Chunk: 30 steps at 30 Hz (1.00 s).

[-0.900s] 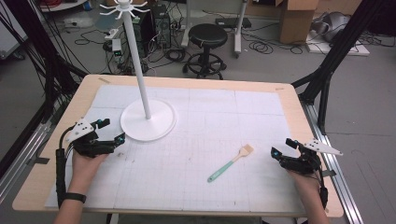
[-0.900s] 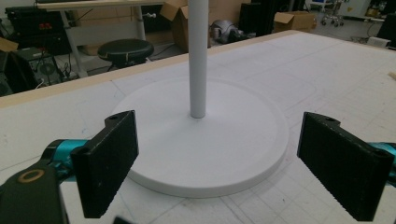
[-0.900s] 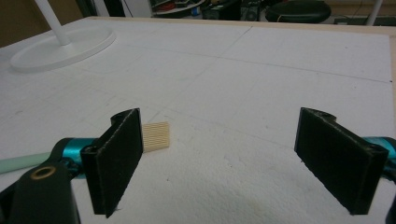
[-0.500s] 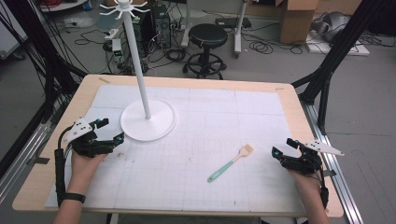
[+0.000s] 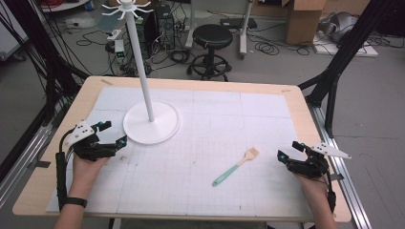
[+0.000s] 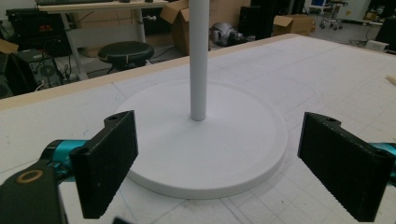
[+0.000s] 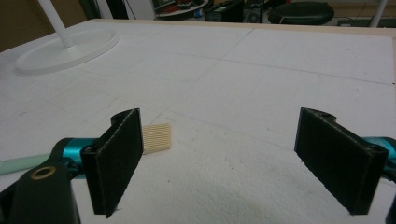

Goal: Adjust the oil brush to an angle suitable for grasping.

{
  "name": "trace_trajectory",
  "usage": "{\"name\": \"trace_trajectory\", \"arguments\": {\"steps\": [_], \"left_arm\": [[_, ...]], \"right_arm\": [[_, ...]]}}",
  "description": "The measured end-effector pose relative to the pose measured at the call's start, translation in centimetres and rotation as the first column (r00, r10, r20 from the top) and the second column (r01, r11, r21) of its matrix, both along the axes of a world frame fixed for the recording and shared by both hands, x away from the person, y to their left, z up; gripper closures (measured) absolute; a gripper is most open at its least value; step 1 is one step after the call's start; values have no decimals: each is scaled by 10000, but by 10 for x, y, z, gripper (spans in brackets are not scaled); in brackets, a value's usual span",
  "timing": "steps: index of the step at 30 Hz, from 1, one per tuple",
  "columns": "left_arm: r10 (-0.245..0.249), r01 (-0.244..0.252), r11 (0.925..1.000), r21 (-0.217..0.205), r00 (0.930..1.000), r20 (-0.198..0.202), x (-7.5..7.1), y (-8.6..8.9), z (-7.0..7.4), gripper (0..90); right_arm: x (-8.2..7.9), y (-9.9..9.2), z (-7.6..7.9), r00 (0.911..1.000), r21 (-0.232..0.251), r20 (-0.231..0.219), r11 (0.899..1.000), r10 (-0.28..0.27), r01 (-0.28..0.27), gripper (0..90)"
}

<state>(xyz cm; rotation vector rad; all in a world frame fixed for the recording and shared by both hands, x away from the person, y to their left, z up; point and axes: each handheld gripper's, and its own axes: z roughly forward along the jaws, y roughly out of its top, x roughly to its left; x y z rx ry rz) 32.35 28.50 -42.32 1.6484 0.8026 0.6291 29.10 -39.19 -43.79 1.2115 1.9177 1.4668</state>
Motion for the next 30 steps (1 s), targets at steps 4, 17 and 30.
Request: {"name": "trace_trajectory", "arguments": {"steps": [4,17,30], "left_arm": [[-13,13,10000,-18,10000,32,0,0,1,128],[-166,168,9997,-195,9998,125,-1,-4,6,128],[-774,778,9968,-175,9968,186,-2,-22,21,124]], "right_arm": [[0,1,0,10000,12,-54,10000,12,-12,150],[0,3,5,9995,-27,234,9998,191,-190,150],[-1,3,7,9993,13,306,9998,213,-213,150]]}}
